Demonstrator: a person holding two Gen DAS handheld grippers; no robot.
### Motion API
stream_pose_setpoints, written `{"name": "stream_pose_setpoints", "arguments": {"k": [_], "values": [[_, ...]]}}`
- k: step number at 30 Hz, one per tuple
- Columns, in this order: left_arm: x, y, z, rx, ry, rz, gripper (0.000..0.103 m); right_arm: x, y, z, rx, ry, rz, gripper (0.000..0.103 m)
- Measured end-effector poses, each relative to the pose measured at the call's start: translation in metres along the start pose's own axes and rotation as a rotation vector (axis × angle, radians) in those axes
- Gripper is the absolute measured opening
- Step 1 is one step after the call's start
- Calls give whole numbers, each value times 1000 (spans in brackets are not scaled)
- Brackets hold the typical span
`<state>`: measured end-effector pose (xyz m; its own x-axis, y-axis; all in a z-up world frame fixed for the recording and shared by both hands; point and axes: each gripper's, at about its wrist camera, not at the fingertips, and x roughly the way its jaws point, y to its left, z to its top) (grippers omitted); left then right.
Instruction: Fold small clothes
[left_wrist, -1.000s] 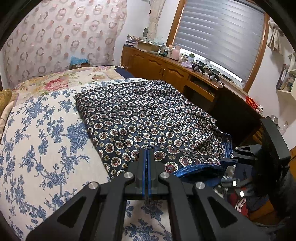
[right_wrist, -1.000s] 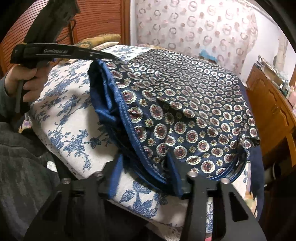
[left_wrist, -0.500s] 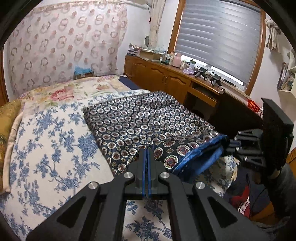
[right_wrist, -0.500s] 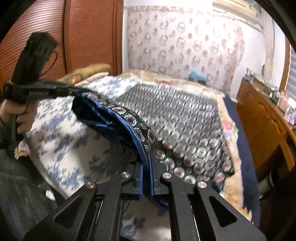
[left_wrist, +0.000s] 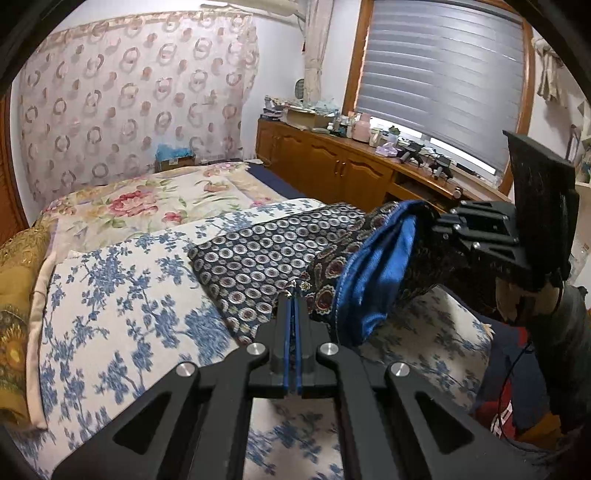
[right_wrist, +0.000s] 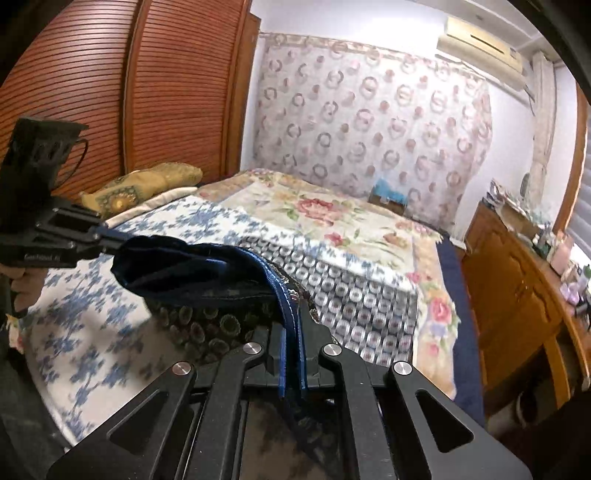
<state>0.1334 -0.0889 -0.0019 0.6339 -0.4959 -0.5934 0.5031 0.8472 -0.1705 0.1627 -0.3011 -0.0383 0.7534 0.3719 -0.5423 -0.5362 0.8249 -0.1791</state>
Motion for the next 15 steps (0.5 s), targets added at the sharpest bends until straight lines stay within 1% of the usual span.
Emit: {"name": "stream_pose_setpoints", "arguments": {"k": [7,9,10,13,15], "values": [[14,18,14,-13,40,-15,0,42,-15,19,-2,36,44,2],[15,24,17,-23,44,-20,2,52,-19,21,7,43,55,2],[16,27,18,-22,45,-14,4,60,-21,22,10,52,65,2],[19,36,20,3,49,44,8,79,-25,22,6,82,78,2],[21,45,21,-1,59,51,10,96,-27,22,4,112,82,2]]}}
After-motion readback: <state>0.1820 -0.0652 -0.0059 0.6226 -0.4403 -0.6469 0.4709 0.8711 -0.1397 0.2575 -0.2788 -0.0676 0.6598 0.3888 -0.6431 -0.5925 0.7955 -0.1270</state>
